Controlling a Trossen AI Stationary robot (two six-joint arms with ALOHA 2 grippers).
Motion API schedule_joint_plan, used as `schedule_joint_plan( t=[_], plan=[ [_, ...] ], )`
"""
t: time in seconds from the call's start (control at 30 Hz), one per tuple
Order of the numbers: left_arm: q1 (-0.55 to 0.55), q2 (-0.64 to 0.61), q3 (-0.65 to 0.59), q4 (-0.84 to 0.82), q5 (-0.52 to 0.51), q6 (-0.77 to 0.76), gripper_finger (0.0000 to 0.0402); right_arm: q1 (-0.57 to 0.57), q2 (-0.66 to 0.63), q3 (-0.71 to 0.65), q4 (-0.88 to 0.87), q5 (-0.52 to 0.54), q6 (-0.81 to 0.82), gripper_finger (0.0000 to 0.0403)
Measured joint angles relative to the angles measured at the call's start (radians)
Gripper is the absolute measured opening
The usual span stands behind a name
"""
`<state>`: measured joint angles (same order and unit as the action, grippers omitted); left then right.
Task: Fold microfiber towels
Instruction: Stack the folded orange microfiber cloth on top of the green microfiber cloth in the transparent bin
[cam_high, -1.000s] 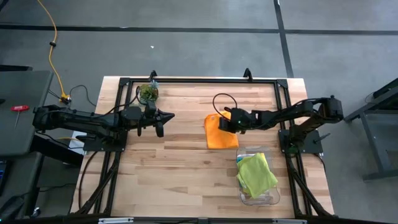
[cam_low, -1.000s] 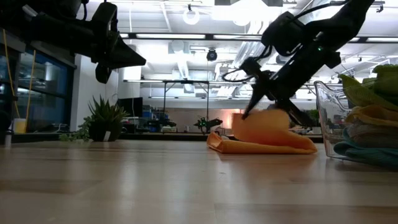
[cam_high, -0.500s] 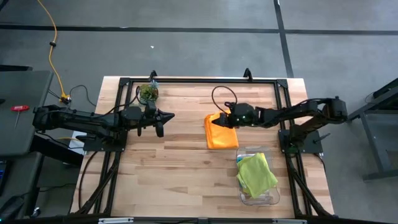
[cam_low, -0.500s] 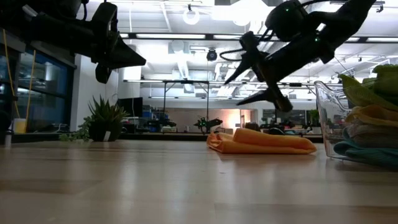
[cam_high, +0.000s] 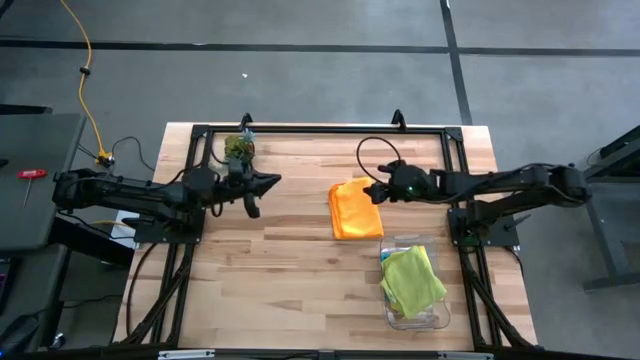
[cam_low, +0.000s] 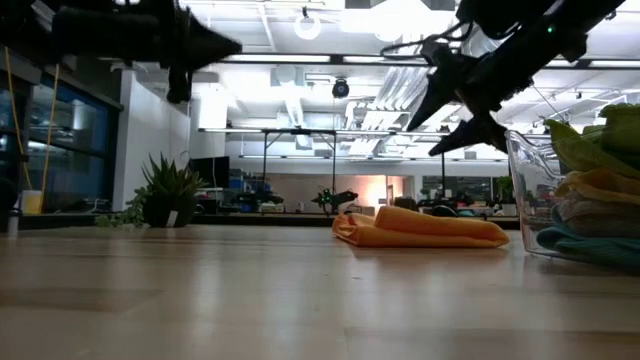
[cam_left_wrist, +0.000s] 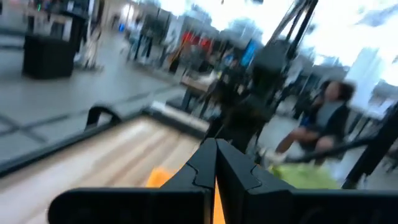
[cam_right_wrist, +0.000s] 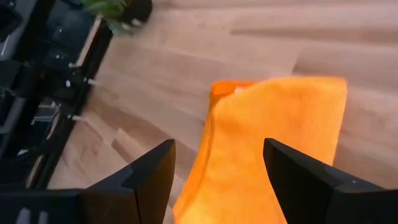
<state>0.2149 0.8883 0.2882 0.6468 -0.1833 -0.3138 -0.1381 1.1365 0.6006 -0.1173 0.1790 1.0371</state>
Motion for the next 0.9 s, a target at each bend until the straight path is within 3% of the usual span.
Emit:
schedule_joint_plan(
  t=[0.2,0.43,0.63,0.9],
  plan=[
    [0.001,-0.001,0.0,0.258,0.041,-0.037,0.0,0.015,-0.026,0.0,0.003,0.073,-0.052,0.0236],
    [0.001,-0.001,0.0,0.295,0.111,-0.033,0.0,0.015,-0.026,0.0,0.006,0.072,-0.072,0.0236],
    [-0.003,-0.003,0.0,0.277,0.155,-0.053,0.0,0.008,-0.026,0.0,-0.019,-0.006,-0.044,0.0236],
    [-0.008,-0.006,0.0,0.267,0.157,-0.05,0.0,-0.026,-0.017,0.0,-0.206,-0.159,0.098,0.0236]
  ],
)
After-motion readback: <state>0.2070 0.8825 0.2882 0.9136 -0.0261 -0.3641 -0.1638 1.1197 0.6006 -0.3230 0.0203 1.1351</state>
